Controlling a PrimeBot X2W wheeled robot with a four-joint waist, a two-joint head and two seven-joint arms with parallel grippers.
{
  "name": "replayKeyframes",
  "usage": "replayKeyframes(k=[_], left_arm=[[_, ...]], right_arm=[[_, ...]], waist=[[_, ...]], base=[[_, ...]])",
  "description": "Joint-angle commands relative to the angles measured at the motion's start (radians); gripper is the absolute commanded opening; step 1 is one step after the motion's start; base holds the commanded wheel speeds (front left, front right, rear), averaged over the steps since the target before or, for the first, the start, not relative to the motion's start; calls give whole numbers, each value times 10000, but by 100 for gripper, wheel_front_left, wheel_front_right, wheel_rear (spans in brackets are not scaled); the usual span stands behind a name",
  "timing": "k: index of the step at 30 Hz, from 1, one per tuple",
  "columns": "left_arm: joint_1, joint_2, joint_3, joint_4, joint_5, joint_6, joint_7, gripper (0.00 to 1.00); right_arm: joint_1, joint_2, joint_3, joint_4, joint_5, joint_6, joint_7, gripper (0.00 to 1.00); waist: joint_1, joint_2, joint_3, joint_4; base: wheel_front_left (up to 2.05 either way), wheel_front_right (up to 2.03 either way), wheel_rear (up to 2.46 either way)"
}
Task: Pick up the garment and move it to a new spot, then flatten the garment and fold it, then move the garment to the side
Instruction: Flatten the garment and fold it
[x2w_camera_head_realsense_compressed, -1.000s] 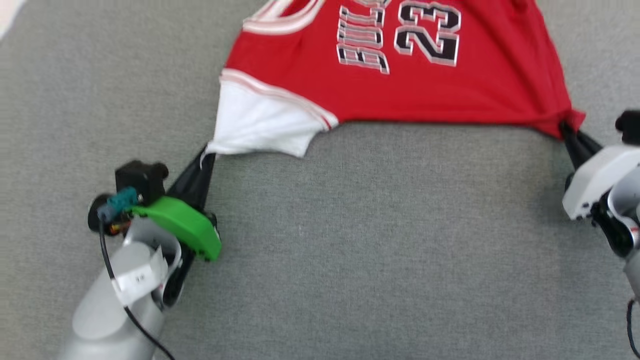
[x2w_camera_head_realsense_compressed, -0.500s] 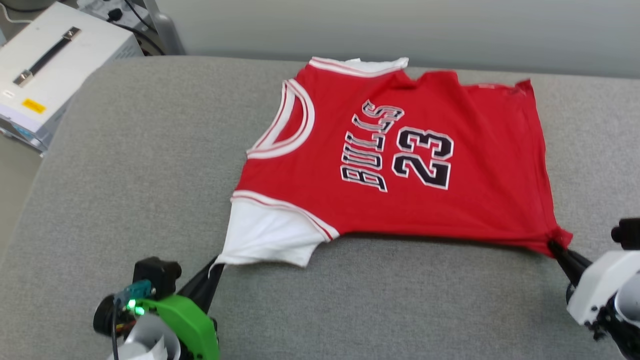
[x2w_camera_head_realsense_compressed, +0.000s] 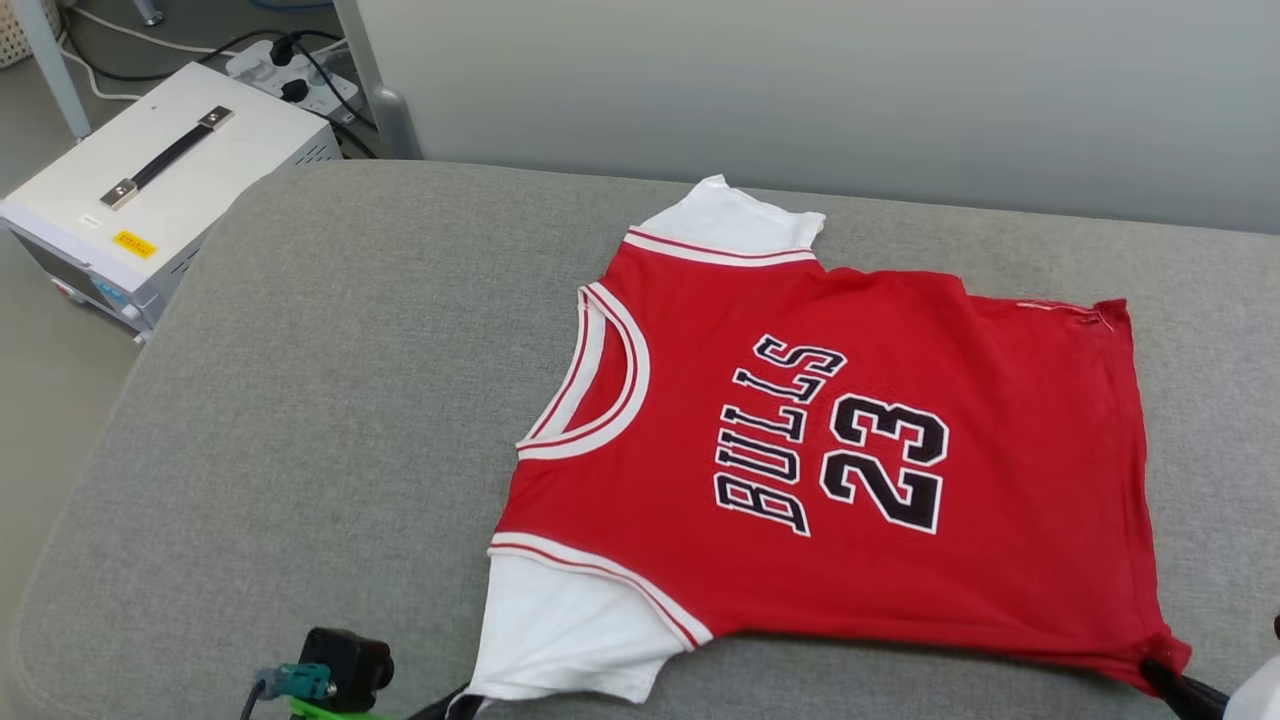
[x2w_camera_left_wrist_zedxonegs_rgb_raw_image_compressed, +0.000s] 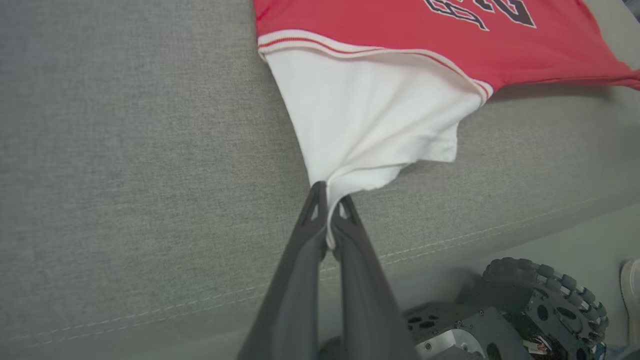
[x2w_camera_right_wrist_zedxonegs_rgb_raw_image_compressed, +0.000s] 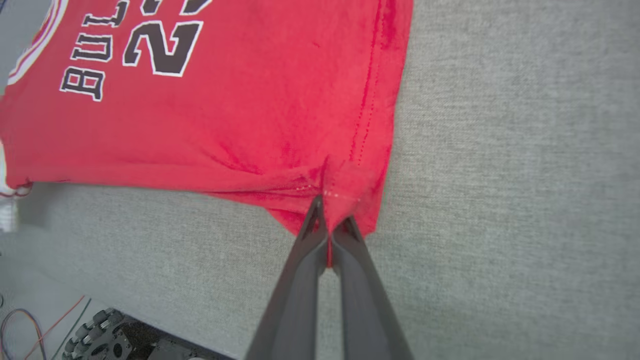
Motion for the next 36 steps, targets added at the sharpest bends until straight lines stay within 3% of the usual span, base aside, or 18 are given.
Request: replayKeyframes(k=[1,7,19,26,36], left_arm=[[251,125,-27,-132,-100,62,130,0],[160,326,98,-580,83,129,-14,0],[-1412,-240,592,-662,687,73,-1558,0],[-3091,-804,518,250,928,-133,-1955,0],[-5125,-1173,246,2265,1280,-417,-2369,0]], right_arm=[[287,96,-179,-252,83,-80,226,0],[654,463,-811,-1175,-14,-80,858,0],[-103,817,-1774,-2209,-8,-80,1205,0],[-1376,962,-1866,-2104,-285,-80,1510,0],[-2884,794,-1329,-1301,-965,-80,1706,0]], waist=[[1,111,21,35],[1,111,203,37],[1,111,1038,-65],[1,111,2087,-269],[1,111,2977,-496]], base=[[0,0,0],[0,0,0],[0,0,0],[0,0,0],[0,0,0]])
